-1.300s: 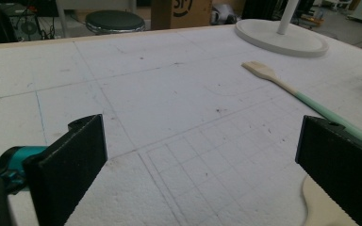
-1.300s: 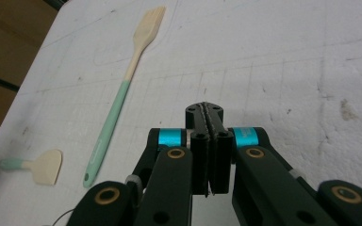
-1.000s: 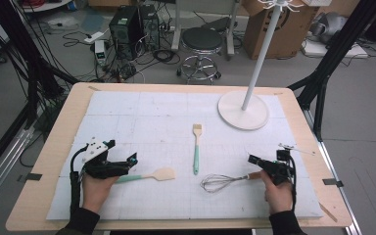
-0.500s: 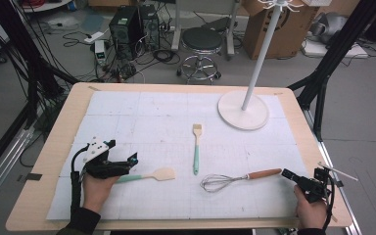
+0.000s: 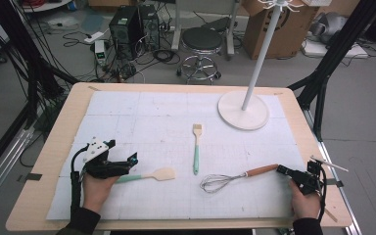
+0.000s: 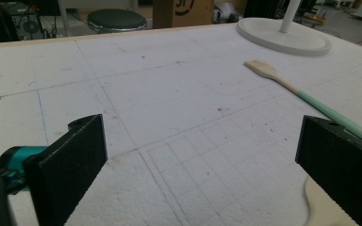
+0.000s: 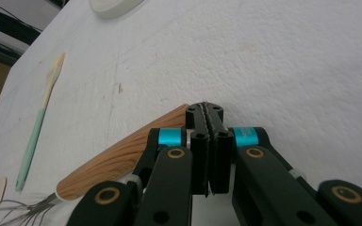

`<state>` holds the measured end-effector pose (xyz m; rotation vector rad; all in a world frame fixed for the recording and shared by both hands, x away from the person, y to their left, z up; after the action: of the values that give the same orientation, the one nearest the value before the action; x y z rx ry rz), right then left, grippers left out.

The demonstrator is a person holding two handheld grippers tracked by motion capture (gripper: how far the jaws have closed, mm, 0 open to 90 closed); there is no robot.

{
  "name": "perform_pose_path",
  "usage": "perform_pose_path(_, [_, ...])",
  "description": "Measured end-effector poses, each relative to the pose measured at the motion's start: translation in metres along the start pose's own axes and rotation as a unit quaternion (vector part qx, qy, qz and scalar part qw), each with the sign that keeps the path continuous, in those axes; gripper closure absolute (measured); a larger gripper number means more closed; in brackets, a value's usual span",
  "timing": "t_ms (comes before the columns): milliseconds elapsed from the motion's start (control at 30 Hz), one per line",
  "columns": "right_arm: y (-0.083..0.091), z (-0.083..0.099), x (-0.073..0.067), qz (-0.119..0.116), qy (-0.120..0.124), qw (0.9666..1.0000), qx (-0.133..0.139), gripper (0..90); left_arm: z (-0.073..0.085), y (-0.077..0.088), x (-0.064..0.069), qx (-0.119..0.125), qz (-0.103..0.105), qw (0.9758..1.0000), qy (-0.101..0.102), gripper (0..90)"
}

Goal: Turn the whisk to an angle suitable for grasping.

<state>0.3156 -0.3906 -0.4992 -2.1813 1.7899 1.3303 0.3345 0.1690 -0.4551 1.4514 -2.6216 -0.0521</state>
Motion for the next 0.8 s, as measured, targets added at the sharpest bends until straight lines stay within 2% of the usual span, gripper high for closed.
perform_pose_path(67, [-0.006,-0.002,-0.002,-0.003,0.005,1.0000,-0.004,89.6,0.000,0.000,0.000,0.000,0.000,1.0000,0.001,3.3])
perform_pose_path(167, [-0.015,-0.006,-0.003,-0.009,-0.008,0.9999,-0.006,89.6,0.000,0.000,0.000,0.000,0.000,1.0000,0.002,3.3])
perform_pose_path(300, [-0.027,-0.010,-0.009,-0.004,0.001,0.9999,-0.011,89.6,0.000,0.000,0.000,0.000,-0.001,1.0000,0.002,3.3])
perform_pose_path(433, [-0.041,-0.011,-0.018,-0.015,0.002,0.9998,-0.014,89.6,0.000,0.000,0.000,0.000,0.000,1.0000,0.002,3.3])
perform_pose_path(500, [-0.048,-0.010,-0.023,-0.020,-0.006,0.9996,-0.021,89.6,0.000,0.000,0.000,0.000,0.001,1.0000,0.002,3.3])
perform_pose_path(567, [-0.055,-0.011,-0.028,-0.022,0.004,0.9995,-0.022,89.6,0.000,0.000,0.000,0.001,0.000,1.0000,0.001,3.3])
perform_pose_path(633, [-0.062,-0.010,-0.036,-0.025,-0.001,0.9992,-0.032,89.6,0.000,0.000,0.000,0.000,0.000,1.0000,0.001,3.3])
perform_pose_path(800, [-0.081,-0.008,-0.054,-0.034,0.013,0.9984,-0.043,89.6,0.000,0.000,-0.001,0.000,0.000,1.0000,0.001,3.3])
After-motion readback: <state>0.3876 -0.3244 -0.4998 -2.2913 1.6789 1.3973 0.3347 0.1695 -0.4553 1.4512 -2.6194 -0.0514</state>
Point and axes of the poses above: each handheld gripper's, and its own axes: y roughly backward along the jaws, z roughly out of its underside, x roughly to its right, the point moved 6 cm from there along -y, roughly forward along the jaws, and after that the axes turned 13 degrees about x, right-handed, at the moved point
